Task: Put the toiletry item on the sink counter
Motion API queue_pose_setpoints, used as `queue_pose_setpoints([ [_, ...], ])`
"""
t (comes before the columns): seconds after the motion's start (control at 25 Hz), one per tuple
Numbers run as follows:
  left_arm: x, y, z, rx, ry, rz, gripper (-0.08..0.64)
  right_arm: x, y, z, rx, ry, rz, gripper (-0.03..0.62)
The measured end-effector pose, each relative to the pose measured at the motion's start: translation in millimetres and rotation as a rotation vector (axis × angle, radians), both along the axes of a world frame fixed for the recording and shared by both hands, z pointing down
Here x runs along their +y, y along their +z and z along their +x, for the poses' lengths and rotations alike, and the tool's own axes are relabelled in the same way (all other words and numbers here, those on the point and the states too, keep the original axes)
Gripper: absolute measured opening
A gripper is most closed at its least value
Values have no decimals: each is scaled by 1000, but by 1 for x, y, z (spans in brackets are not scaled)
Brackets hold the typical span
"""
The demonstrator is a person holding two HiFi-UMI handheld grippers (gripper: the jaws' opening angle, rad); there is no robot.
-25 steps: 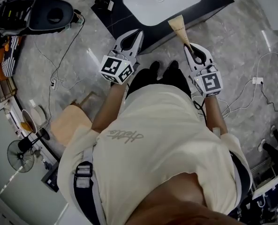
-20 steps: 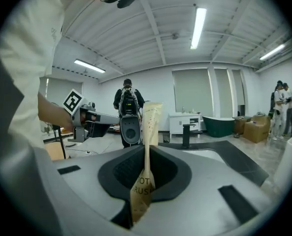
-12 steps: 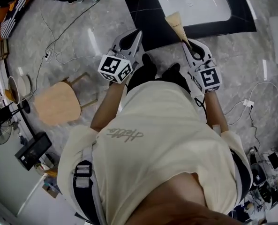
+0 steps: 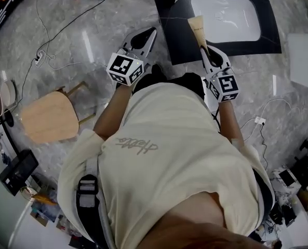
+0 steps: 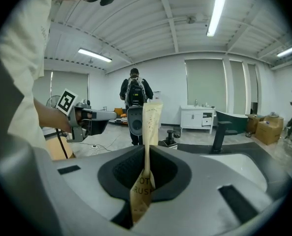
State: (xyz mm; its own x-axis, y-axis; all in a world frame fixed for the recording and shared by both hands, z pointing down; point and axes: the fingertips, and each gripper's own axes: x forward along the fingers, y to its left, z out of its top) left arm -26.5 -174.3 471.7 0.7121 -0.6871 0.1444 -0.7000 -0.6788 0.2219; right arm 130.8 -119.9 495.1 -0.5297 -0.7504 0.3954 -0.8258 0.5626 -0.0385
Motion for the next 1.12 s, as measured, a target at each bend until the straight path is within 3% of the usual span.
queue_pose_setpoints([
  [0.4, -34, 16, -60, 25, -72, -25, 3, -52, 61, -59, 29, -47, -172, 21],
  [0.76, -44, 43, -74, 23, -82, -88, 3, -80, 123, -74, 43, 1, -318, 21],
  [1.12, -71, 38, -67, -15, -38, -72, 3, -97, 185, -76, 66, 50, -437, 21],
])
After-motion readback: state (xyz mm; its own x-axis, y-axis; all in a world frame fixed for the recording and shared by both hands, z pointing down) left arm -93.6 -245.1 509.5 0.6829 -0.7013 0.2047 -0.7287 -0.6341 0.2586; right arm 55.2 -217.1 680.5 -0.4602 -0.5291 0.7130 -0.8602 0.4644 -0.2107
